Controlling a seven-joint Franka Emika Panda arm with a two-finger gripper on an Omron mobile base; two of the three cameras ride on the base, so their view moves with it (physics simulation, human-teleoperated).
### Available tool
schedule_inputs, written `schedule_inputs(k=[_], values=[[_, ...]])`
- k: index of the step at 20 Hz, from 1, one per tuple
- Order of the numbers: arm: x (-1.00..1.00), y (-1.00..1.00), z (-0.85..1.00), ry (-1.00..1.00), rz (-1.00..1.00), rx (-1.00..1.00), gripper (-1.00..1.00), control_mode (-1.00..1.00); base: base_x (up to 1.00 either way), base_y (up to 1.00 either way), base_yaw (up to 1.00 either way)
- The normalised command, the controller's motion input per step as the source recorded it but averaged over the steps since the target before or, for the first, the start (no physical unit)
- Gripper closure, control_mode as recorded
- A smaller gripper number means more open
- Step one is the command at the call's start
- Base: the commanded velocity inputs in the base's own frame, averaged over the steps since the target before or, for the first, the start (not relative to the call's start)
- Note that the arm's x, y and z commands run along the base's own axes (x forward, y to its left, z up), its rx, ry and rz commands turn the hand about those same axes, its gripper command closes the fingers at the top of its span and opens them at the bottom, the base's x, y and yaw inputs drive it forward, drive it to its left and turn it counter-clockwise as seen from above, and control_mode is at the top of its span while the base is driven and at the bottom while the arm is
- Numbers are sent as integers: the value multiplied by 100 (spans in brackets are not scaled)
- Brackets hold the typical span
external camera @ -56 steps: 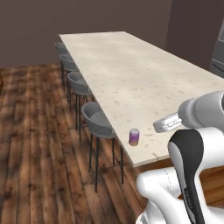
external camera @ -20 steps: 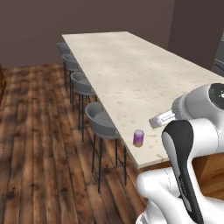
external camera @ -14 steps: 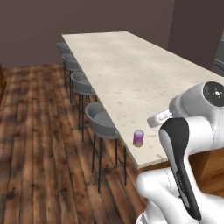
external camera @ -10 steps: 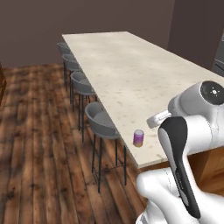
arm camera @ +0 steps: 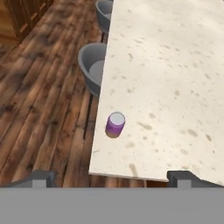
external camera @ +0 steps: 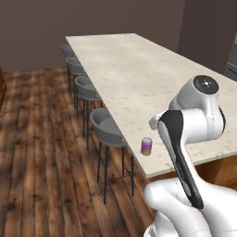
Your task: Four empty soda cans are scattered around the kitchen. Gather all the cans and cluster them next to the stove for recycling.
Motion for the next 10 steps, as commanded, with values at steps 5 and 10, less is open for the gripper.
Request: schedule_inputs(k=[5,10], values=[[34,0,-19,7,-7,4,-100,-100,0,0,0],[23,-2,-27,7,-3,9,-100,-100,0,0,0]])
